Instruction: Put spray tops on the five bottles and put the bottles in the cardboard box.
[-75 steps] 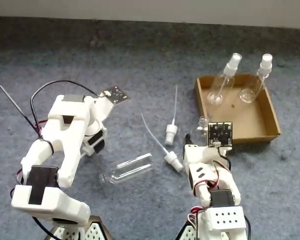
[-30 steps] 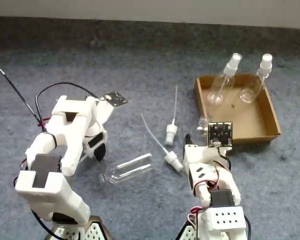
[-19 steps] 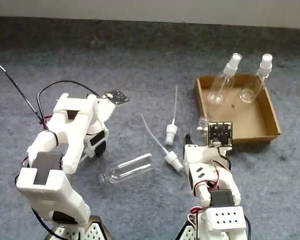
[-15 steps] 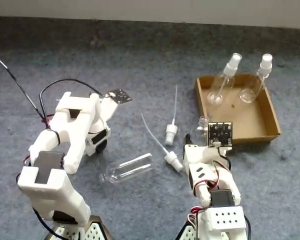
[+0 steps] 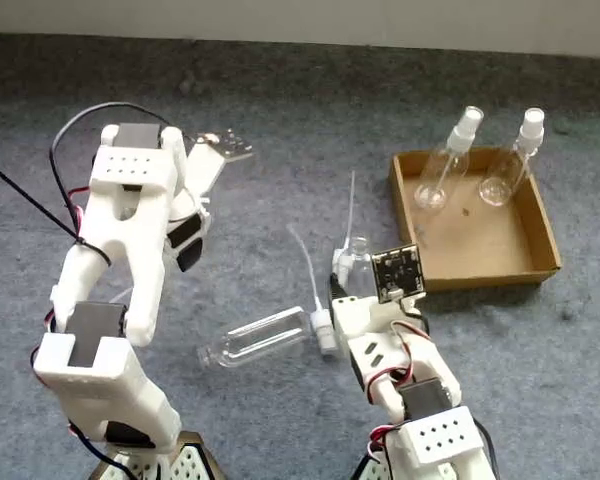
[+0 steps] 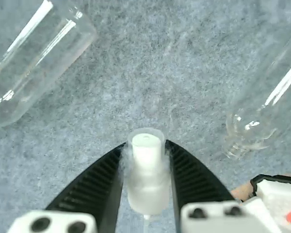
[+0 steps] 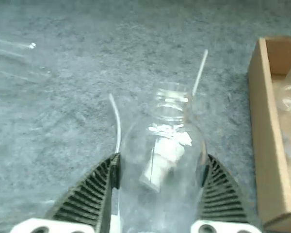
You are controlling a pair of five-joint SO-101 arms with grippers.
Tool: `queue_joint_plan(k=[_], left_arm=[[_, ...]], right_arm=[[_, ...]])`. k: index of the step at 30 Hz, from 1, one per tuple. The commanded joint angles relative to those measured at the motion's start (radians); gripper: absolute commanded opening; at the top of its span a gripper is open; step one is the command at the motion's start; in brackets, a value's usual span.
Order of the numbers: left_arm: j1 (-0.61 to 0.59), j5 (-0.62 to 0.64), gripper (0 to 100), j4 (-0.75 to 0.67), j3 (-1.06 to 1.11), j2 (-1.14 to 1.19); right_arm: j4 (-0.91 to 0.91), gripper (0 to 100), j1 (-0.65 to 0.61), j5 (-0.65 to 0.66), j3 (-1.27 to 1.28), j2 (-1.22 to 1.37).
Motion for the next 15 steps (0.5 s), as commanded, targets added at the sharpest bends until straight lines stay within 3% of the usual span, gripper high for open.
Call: queue_joint_plan(k=[1, 10, 15], left_arm=[[0.061, 0.143, 2, 0.071, -0.093, -0.073], [0.24, 0.27, 2, 0.066, -0.09, -0.366], [0.268, 0.307, 2, 0.063, -0.096, -0.503]], right_arm=[[-0.11, 13.9, -0.033, -0.003, 0.065, -0.015], [-0.128, 13.9, -0.035, -0.003, 0.064, -0.015], [-0.182, 13.9, -0.091, -0.003, 0.062, -0.015]])
